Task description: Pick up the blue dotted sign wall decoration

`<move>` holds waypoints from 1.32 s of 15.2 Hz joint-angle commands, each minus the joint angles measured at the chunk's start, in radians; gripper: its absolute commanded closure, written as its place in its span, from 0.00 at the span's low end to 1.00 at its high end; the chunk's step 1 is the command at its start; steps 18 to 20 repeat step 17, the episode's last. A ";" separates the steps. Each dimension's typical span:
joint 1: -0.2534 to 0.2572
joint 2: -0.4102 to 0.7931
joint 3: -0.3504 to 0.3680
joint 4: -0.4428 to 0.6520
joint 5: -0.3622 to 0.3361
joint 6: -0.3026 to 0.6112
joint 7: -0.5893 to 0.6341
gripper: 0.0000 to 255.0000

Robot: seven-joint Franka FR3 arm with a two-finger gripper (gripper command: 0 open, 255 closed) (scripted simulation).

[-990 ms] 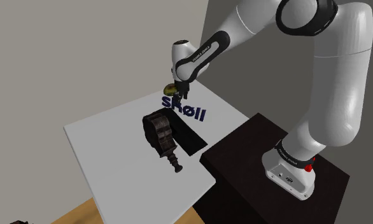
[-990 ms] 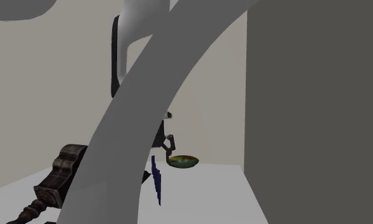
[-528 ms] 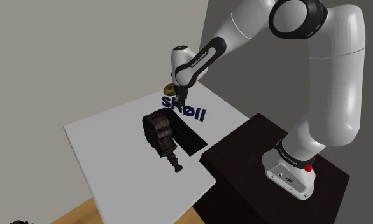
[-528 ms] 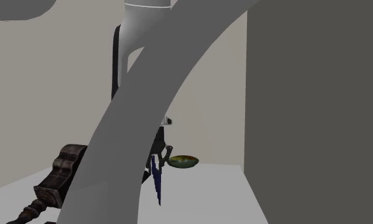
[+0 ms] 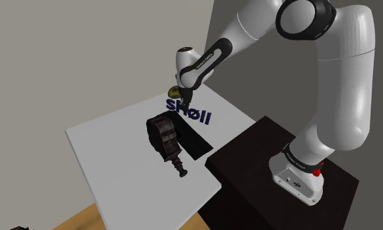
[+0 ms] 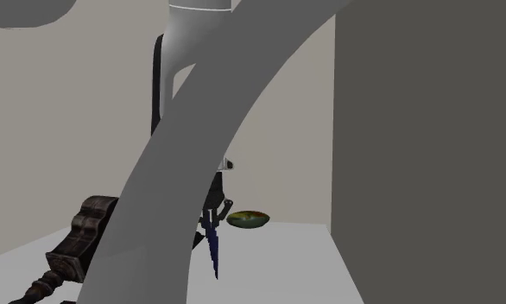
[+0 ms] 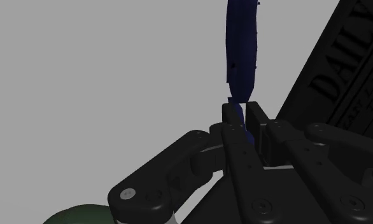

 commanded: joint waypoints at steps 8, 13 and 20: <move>-0.007 -0.090 0.010 -0.017 0.013 -0.073 -0.011 1.00; -0.011 -0.142 0.015 -0.019 0.022 -0.122 -0.017 1.00; -0.012 -0.163 0.017 -0.019 0.025 -0.144 -0.020 1.00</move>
